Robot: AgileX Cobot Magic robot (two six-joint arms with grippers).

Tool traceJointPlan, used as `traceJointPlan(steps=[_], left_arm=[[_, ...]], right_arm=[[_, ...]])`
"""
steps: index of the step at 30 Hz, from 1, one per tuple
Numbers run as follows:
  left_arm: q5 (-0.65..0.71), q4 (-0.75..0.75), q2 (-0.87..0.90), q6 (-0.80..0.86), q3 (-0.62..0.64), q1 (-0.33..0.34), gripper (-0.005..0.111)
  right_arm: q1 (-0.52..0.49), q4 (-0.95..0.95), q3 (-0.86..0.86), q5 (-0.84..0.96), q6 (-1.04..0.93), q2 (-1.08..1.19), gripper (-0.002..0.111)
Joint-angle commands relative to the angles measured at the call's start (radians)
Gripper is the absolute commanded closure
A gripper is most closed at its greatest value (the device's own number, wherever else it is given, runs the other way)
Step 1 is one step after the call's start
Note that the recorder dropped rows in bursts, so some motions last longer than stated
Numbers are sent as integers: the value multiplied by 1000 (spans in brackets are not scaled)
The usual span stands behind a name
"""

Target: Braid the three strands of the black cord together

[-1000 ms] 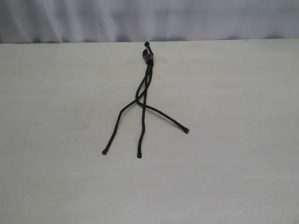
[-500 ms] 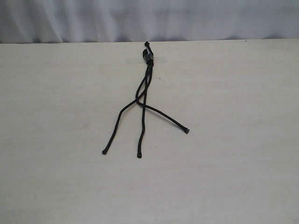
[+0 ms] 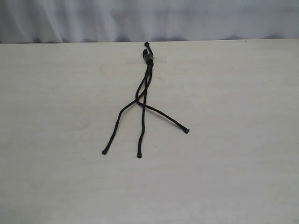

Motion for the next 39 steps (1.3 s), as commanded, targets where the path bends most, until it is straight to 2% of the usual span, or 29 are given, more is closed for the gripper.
traceJointPlan(steps=[1, 7, 11, 15, 20, 39], left_arm=[[4, -71, -3, 6, 4, 1, 107], [10, -113, -3, 29, 4, 1, 107], [97, -123, -3, 57, 4, 1, 107], [75, -123, -3, 57, 4, 1, 107], [134, -123, -3, 74, 4, 1, 107], [131, -123, -3, 111, 4, 1, 107]], right_arm=[[-4, 1, 2, -7, 2, -5, 104], [-4, 1, 2, -7, 2, -5, 104], [-4, 1, 2, -7, 2, -5, 104], [-4, 1, 2, -7, 2, -5, 104], [-4, 1, 2, -7, 2, -5, 104], [-4, 1, 2, -7, 2, -5, 104]])
